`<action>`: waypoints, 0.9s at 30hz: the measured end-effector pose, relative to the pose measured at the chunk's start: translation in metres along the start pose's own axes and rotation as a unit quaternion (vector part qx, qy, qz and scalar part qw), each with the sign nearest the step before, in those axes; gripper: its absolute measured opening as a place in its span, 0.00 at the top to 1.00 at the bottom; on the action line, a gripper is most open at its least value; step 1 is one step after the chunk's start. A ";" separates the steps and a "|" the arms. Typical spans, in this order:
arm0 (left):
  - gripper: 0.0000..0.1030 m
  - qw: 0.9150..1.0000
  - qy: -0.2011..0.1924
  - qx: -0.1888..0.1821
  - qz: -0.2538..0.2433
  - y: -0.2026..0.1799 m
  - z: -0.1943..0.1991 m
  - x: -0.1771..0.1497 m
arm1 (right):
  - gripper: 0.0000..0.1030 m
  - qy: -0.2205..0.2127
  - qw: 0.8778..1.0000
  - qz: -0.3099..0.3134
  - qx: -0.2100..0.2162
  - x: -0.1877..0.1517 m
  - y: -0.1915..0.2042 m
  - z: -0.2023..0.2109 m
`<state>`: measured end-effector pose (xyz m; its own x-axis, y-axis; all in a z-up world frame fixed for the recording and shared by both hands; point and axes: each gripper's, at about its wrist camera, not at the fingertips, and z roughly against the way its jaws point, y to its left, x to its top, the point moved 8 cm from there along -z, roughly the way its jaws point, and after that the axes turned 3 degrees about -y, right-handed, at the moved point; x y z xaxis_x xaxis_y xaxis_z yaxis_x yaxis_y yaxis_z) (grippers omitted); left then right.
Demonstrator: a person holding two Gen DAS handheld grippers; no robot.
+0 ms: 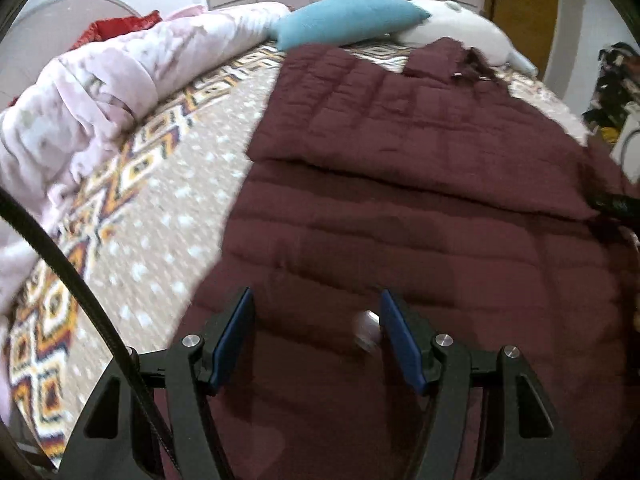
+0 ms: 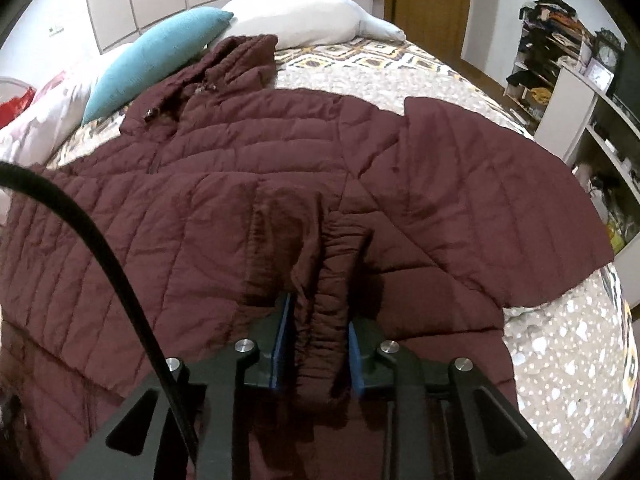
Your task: Fold large clothes
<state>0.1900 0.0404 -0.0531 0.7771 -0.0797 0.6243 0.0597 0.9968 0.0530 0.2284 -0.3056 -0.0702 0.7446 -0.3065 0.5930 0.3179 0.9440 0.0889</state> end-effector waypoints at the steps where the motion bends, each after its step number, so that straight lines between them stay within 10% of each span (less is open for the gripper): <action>1: 0.37 1.000 -0.003 -0.005 -0.003 -0.006 0.004 -0.004 | 0.66 0.000 0.999 -0.027 0.024 0.001 -0.007 0.008; 5: 0.33 0.999 -0.010 -0.007 -0.032 -0.029 0.003 -0.022 | 0.54 -0.022 0.992 -0.106 0.065 0.006 -0.053 0.039; 10: 0.22 1.000 -0.026 -0.005 -0.016 -0.025 -0.005 -0.026 | 0.51 -0.038 0.983 -0.180 0.014 -0.001 -0.154 0.050; 13: 0.20 1.000 -0.028 -0.011 -0.004 -0.022 -0.007 -0.027 | 0.51 -0.030 0.963 -0.266 0.000 -0.013 -0.221 0.041; 18: 0.17 0.999 -0.034 0.003 -0.011 -0.023 -0.008 -0.027 | 0.51 -0.040 0.902 -0.420 0.096 -0.019 -0.274 0.020; 24: 0.16 0.999 -0.035 0.003 -0.010 -0.022 -0.009 -0.027 | 0.51 -0.038 0.870 -0.483 0.093 0.007 -0.291 0.003; 27: 0.15 0.999 -0.035 0.002 -0.010 -0.022 -0.009 -0.027 | 0.89 -0.034 0.892 -0.447 0.051 0.022 -0.291 0.005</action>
<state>0.1733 0.0203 -0.0782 0.7302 -0.0992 0.6760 0.0714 0.9951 0.0688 0.1496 -0.5865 -0.0790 0.1809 -0.9382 0.2952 0.7088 0.3325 0.6221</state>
